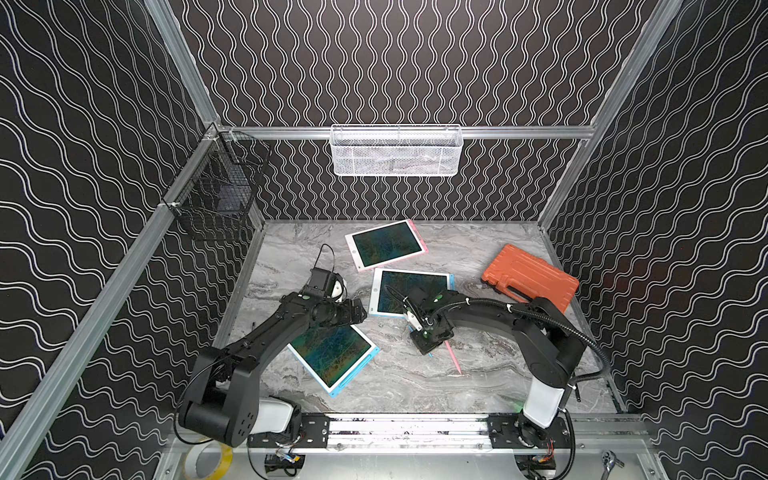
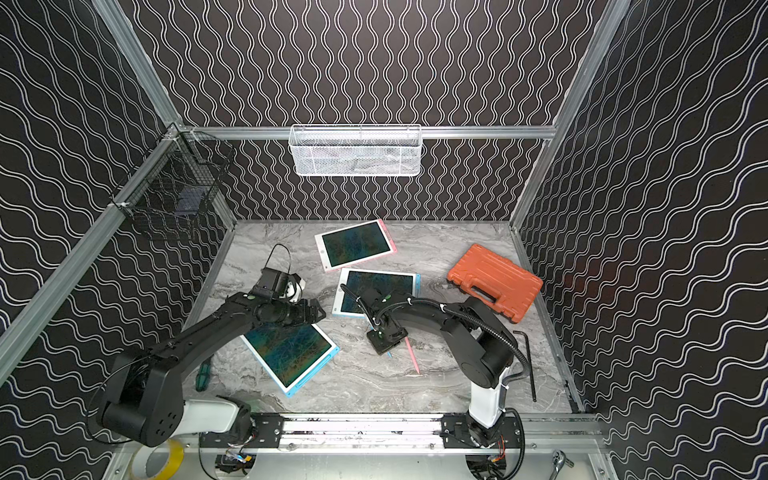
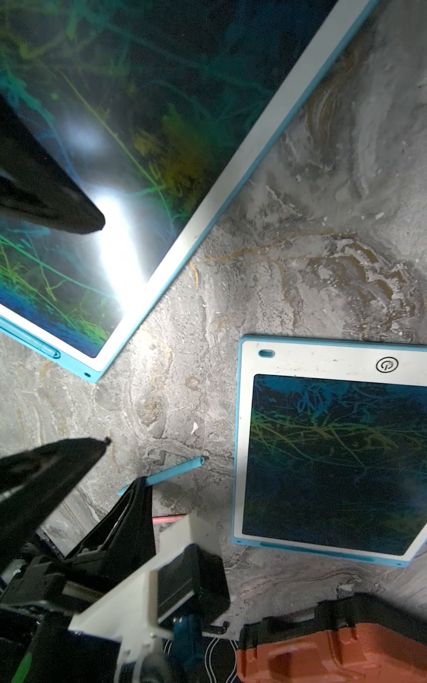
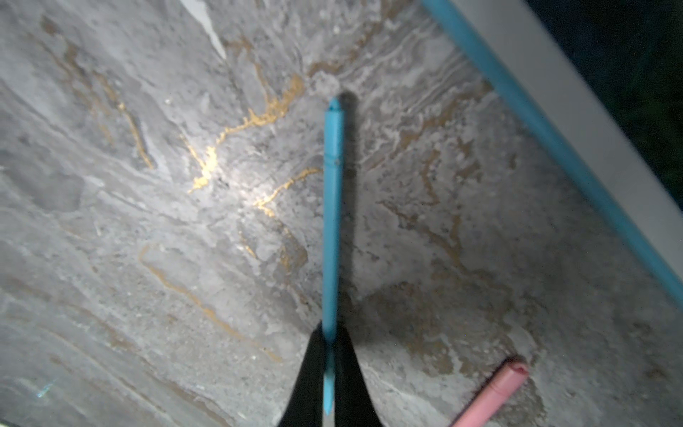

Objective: Place the stylus back onto the writing tablet
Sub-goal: Pick up the stylus from the center of the board, then place the stylus on the writing tablet.

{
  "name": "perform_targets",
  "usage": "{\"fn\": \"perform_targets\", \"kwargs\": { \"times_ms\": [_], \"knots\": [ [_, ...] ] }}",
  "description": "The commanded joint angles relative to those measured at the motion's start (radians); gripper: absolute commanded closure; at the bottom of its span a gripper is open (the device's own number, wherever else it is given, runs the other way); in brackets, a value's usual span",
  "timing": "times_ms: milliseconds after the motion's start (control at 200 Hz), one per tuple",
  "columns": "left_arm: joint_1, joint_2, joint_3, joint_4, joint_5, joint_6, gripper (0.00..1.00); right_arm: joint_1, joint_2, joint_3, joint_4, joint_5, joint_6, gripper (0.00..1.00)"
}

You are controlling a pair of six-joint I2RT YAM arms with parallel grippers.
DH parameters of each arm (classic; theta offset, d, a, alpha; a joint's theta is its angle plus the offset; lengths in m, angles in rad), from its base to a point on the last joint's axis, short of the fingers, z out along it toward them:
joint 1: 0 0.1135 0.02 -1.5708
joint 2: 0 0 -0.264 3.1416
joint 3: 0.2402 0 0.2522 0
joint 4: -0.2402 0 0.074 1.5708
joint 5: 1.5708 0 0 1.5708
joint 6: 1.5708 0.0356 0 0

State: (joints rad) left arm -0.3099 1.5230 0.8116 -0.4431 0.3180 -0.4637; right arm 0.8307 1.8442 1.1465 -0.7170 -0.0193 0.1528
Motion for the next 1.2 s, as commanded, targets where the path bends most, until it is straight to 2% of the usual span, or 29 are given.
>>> {"fn": "perform_targets", "kwargs": {
  "times_ms": [0, 285, 546, 666, 896, 1006, 1196],
  "knots": [
    [0.003, 0.005, 0.008, 0.015, -0.005, 0.022, 0.10, 0.002, 0.012, -0.008, -0.020, 0.017, 0.023, 0.98],
    [0.005, 0.002, 0.017, 0.010, -0.001, 0.034, 0.10, -0.010, -0.035, -0.015, -0.001, -0.002, 0.059, 1.00],
    [0.005, 0.007, 0.087, -0.018, -0.017, 0.090, 0.10, -0.176, -0.149, 0.047, 0.030, -0.125, 0.069, 1.00],
    [0.005, 0.072, 0.146, -0.031, -0.022, 0.110, 0.10, -0.294, -0.156, 0.076, 0.031, -0.197, 0.070, 1.00],
    [0.002, 0.209, 0.281, -0.014, 0.010, 0.102, 0.10, -0.497, -0.113, 0.112, 0.029, -0.241, 0.047, 1.00],
    [-0.013, 0.276, 0.345, -0.033, 0.019, 0.122, 0.10, -0.551, -0.079, 0.114, 0.044, -0.245, 0.038, 1.00],
    [-0.065, 0.387, 0.468, -0.059, 0.030, 0.136, 0.11, -0.572, -0.005, 0.127, 0.068, -0.263, 0.015, 1.00]
  ]
}}
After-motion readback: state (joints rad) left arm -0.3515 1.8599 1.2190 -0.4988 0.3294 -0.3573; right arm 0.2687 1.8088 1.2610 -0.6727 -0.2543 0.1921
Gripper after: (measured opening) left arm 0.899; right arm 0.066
